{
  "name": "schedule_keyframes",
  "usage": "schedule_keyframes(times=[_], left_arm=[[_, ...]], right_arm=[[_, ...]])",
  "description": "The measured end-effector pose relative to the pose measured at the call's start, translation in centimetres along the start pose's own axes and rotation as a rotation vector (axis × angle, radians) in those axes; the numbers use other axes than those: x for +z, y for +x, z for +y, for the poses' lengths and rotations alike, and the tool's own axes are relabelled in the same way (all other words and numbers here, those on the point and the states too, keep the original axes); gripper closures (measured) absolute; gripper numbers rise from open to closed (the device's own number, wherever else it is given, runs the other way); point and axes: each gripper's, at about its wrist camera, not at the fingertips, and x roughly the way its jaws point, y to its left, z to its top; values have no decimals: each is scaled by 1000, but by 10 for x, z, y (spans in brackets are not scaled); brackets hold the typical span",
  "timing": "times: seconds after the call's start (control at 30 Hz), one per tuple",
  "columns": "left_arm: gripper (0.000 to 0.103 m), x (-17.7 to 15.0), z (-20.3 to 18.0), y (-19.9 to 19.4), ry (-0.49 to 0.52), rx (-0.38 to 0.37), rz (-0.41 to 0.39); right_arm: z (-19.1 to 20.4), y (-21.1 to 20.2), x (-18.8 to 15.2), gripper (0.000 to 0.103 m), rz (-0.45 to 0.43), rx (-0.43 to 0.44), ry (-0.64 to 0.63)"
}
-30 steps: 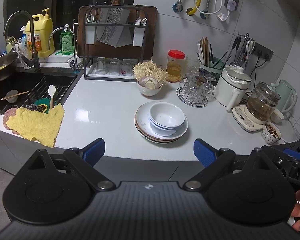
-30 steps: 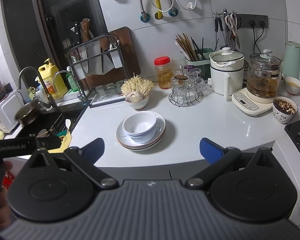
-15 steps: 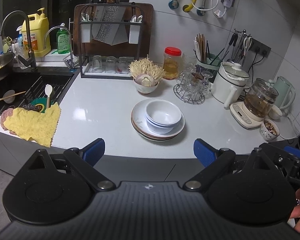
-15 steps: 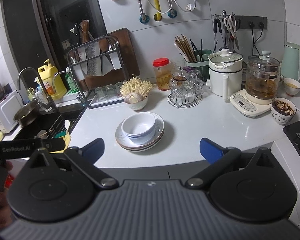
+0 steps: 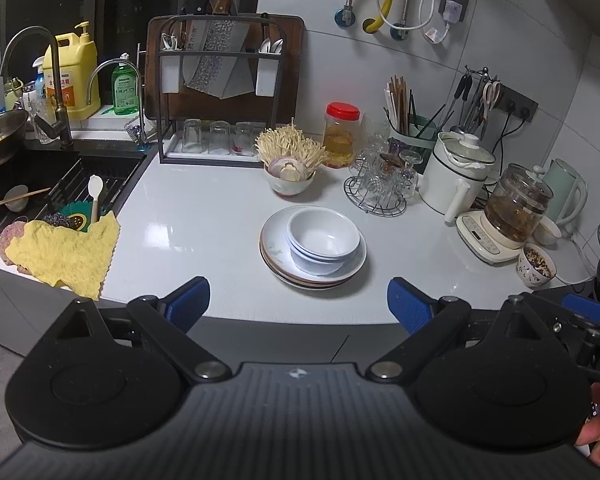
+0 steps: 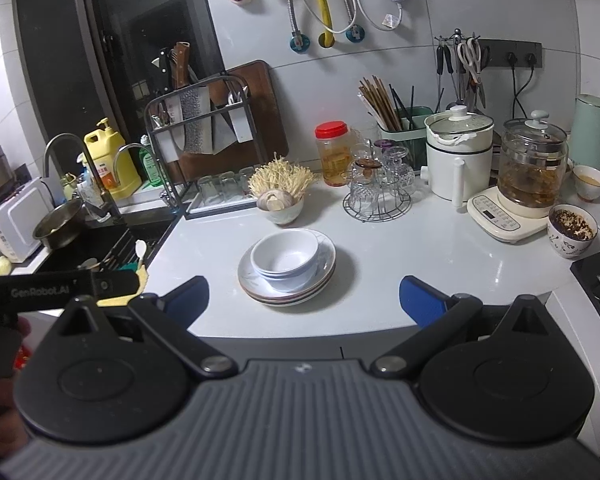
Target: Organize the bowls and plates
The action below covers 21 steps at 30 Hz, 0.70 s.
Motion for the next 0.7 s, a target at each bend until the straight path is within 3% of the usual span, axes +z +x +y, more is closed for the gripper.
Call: schedule_keyframes(times=[0.7], left_arm=[[5,-7,-8,6,31,-51,25]], right_arm=[[-5,-12,-11,0,-3,-33,17]])
